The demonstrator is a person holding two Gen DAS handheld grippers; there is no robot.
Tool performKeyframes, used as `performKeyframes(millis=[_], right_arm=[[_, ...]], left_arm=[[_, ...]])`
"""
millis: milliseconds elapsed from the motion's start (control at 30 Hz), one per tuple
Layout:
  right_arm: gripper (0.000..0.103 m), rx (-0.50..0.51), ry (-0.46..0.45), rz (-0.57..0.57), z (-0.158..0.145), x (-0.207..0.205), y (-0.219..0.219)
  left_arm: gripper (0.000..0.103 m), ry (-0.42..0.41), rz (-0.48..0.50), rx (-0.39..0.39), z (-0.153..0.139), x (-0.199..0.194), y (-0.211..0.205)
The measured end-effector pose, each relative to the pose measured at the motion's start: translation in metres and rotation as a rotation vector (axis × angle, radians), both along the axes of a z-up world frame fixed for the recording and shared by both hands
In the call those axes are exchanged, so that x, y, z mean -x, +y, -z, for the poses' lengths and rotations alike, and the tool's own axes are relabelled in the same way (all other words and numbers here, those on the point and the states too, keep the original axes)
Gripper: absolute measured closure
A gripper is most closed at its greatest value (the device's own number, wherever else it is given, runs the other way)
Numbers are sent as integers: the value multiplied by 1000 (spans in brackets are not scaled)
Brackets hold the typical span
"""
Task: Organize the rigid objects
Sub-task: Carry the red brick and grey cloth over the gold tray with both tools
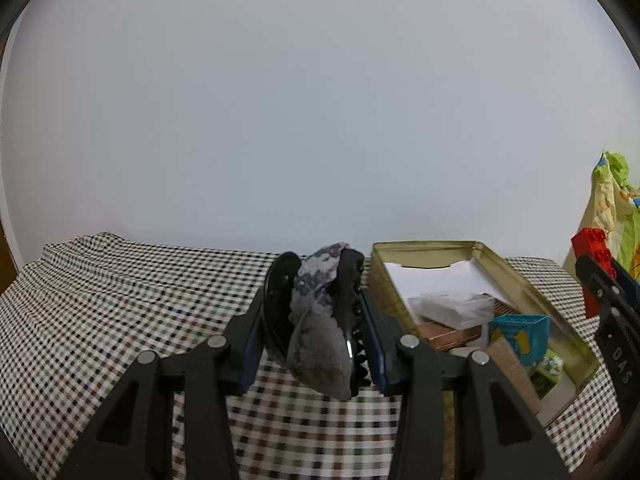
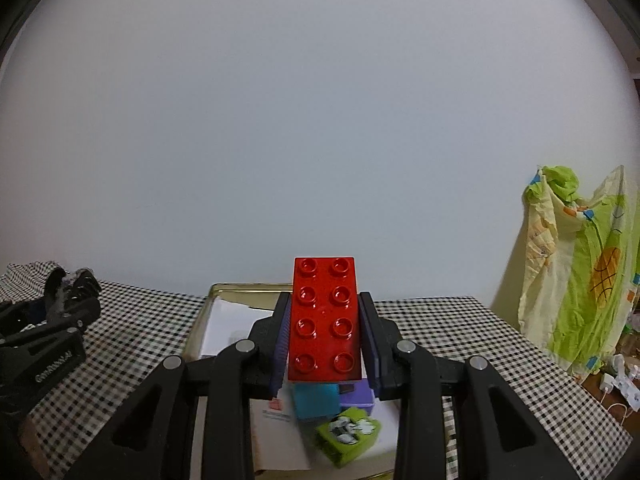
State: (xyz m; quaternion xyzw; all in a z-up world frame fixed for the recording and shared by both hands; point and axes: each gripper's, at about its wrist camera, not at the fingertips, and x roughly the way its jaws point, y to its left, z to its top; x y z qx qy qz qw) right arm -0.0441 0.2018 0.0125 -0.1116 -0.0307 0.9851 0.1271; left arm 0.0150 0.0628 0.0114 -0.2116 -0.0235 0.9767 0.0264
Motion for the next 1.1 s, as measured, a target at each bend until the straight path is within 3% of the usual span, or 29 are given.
performKeyframes(millis=[133,400,833,1100], right_arm=[[69,-2,3,27,-13,-15,26],[69,3,-5,60,-27,-29,34],[69,0,-30,89,-22,-5,56],[69,57,-106,37,-18,18,64]], left_arm=[[60,1,27,-6,-4,2,14],[60,6,91,-18,-15,9,46],[60,-44,144,-1,-14,30,80],[60,-110,151,30,-12,48,84]])
